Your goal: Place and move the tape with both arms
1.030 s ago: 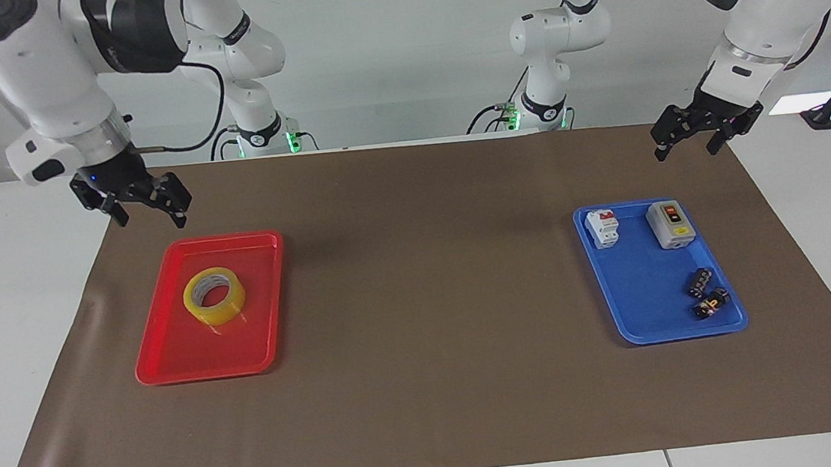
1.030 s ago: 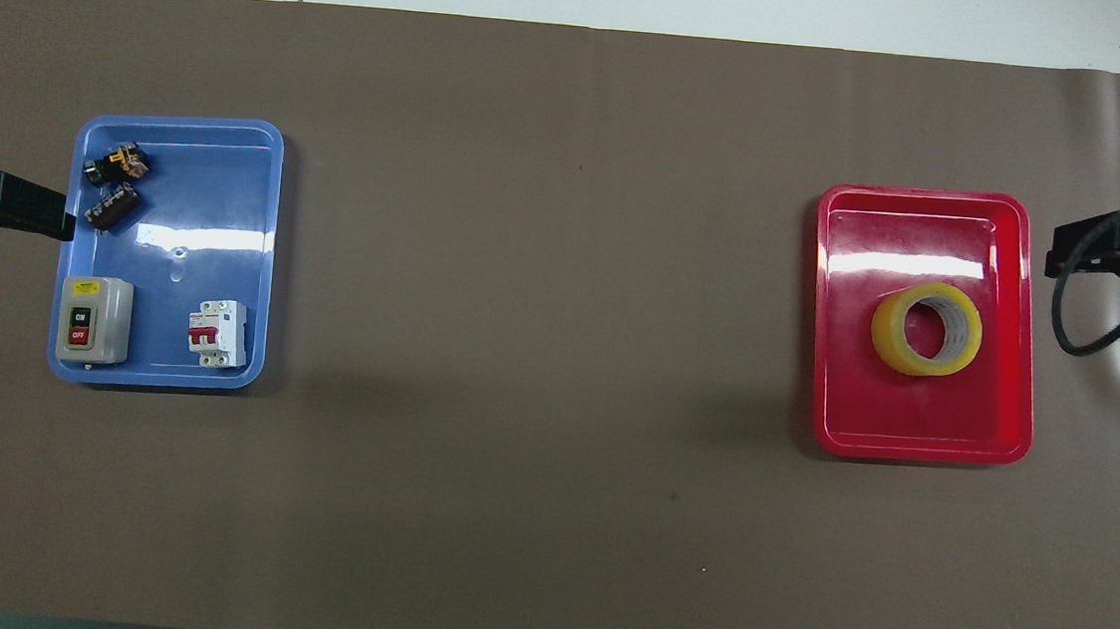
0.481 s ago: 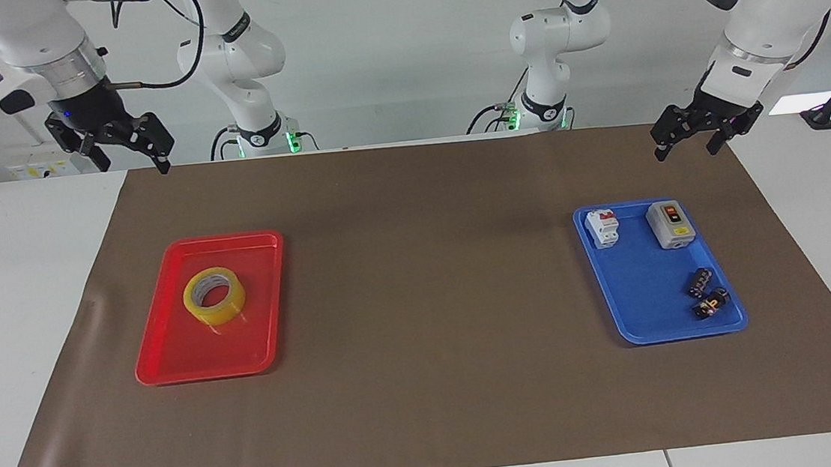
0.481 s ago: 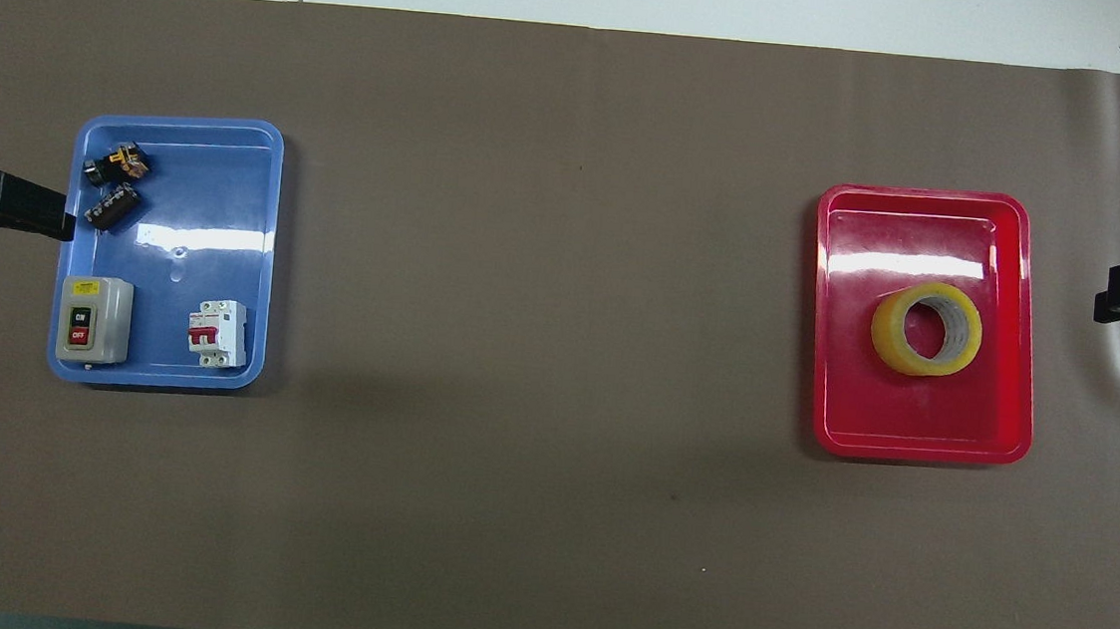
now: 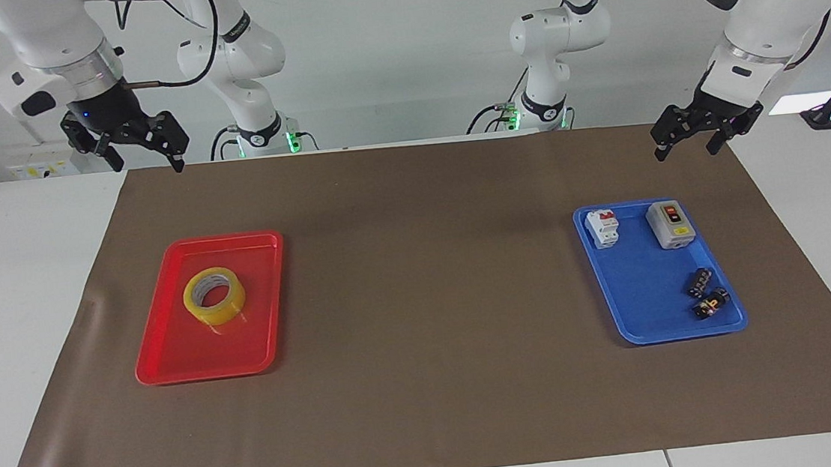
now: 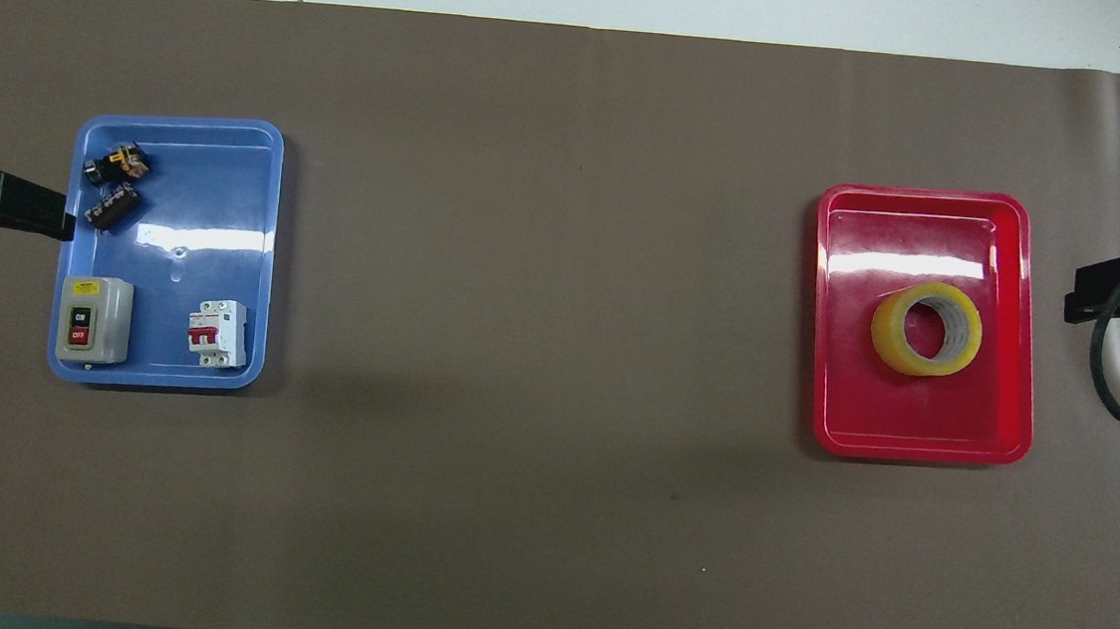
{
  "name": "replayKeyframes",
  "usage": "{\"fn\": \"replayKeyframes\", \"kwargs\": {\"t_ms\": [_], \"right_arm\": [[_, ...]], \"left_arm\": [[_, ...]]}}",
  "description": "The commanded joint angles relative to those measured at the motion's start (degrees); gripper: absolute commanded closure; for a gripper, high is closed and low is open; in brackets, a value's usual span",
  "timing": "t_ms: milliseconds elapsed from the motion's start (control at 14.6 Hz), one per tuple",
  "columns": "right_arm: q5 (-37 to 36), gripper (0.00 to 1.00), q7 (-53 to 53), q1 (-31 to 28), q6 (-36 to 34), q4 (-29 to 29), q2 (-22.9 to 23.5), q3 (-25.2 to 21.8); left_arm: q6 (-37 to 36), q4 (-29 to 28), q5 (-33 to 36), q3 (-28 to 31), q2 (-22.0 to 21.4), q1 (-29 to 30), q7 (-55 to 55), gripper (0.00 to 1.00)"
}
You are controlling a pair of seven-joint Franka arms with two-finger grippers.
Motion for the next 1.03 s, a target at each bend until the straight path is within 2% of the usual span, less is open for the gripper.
{"fn": "replayKeyframes", "kwargs": {"t_ms": [0, 961], "right_arm": [[0.48, 0.0, 0.27, -0.16, -1.0, 1.08, 0.61, 0.55], [0.65, 0.0, -1.31, -0.16, -1.09, 1.08, 0.17, 1.08]], "left_arm": [[-0.01, -1.03, 1.28, -0.1, -1.27, 0.31, 0.31, 0.0], [-0.01, -1.03, 1.28, -0.1, -1.27, 0.31, 0.31, 0.0]]}}
